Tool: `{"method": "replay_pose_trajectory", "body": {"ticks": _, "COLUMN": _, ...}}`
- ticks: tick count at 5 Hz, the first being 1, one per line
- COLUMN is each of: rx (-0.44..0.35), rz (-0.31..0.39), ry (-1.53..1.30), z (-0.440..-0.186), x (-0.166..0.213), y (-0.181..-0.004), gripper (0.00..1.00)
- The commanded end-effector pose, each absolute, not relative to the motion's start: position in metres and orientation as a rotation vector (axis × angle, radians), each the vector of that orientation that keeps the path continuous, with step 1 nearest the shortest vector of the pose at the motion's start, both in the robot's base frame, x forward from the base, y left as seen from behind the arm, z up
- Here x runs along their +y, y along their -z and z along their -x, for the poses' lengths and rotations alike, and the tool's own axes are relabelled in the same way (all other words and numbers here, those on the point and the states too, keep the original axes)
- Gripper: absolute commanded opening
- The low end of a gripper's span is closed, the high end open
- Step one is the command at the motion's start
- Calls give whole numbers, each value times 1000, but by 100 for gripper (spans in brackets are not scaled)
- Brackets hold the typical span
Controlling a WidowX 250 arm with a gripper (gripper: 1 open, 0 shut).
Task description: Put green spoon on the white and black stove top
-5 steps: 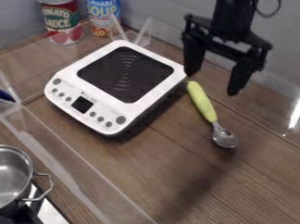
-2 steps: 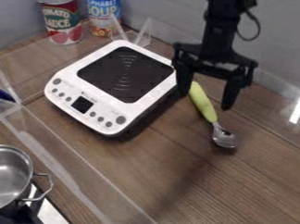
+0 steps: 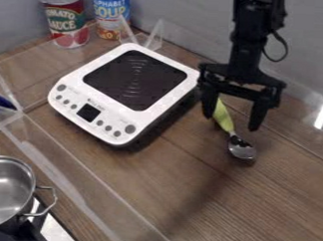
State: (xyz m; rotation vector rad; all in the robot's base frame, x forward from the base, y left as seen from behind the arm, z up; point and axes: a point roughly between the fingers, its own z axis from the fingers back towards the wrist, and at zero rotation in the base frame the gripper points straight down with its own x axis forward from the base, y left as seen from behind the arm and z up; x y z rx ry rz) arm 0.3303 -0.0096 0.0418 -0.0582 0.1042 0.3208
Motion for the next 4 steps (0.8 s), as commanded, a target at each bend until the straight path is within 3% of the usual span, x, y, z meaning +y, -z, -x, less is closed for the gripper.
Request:
{"method": "replay_pose_trajectory", "body": {"ticks": 1, "rx": 47, "rz": 79, "ry": -301, "z": -338, "x": -14, "y": -53, "gripper": 100}}
{"method": "replay_pose_trajectory", "body": {"ticks": 4, "rx": 44, "rz": 123, "ry": -354, "z": -335, "x": -30, "y": -55, "gripper": 100}}
